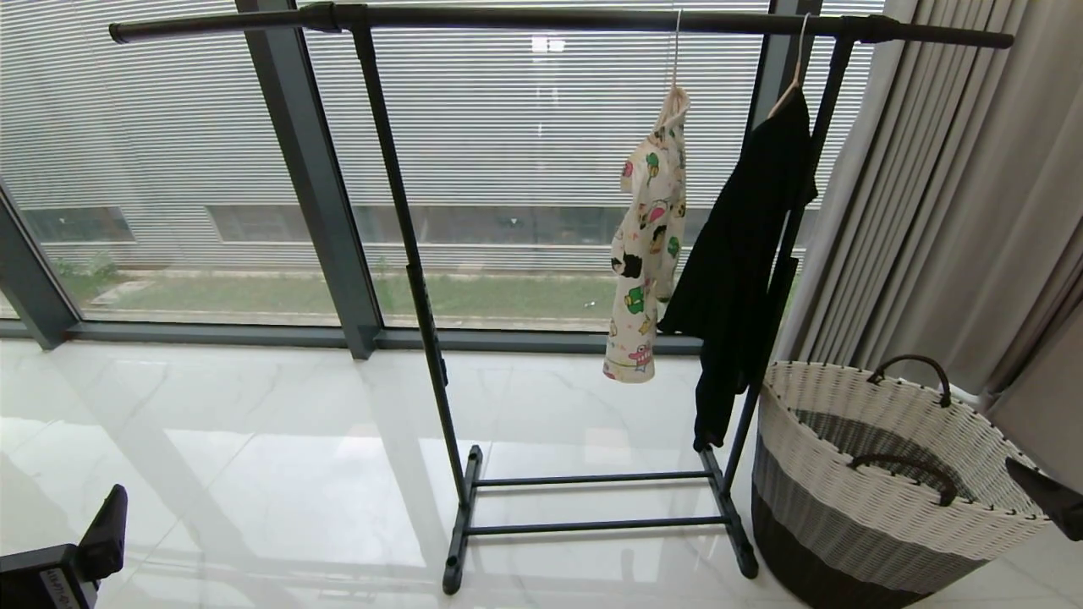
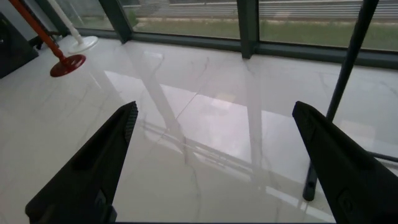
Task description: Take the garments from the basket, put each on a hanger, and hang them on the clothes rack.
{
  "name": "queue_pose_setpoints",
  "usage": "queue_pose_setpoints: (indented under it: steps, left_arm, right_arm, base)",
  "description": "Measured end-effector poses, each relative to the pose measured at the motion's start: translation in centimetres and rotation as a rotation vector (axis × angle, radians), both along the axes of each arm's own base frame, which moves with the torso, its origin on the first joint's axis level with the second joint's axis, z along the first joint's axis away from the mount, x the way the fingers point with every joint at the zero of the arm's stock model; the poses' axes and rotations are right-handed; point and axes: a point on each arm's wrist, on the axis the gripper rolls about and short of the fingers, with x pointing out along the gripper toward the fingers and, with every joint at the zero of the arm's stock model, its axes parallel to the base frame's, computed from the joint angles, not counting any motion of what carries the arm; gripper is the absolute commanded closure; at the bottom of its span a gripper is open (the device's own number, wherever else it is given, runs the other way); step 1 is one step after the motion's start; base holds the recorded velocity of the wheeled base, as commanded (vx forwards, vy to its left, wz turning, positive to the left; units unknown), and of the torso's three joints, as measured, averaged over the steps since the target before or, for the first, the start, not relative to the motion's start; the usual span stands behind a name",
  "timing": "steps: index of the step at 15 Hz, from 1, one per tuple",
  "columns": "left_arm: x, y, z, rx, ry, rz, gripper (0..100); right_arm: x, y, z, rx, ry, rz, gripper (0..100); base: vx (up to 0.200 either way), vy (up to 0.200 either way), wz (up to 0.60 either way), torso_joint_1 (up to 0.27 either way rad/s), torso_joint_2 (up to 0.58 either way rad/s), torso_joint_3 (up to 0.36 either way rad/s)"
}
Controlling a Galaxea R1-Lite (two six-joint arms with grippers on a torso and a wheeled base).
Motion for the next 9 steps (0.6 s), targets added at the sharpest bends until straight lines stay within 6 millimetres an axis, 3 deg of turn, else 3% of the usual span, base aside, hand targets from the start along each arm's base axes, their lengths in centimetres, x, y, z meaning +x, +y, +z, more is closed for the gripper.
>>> queue_pose_setpoints:
  steps: [5, 9]
  left_arm:
    - [-0.3, 0.2, 0.1, -0.023, -0.031, 0.054, 0]
    - [-1.3, 1.7, -0.1, -0.079, -0.086, 0.344, 0]
  right_arm:
    - [-1.0, -0.4, -1.8, -0.007, 0.039, -0.017, 0]
    - [-2.2, -2.1, -3.7, -0.006, 0.062, -0.207, 0]
  base:
    - [0.000, 0.000, 0.00, -0.041, 0.12, 0.084]
    - [0.000, 0.000, 0.00, 0.000, 0.00, 0.000]
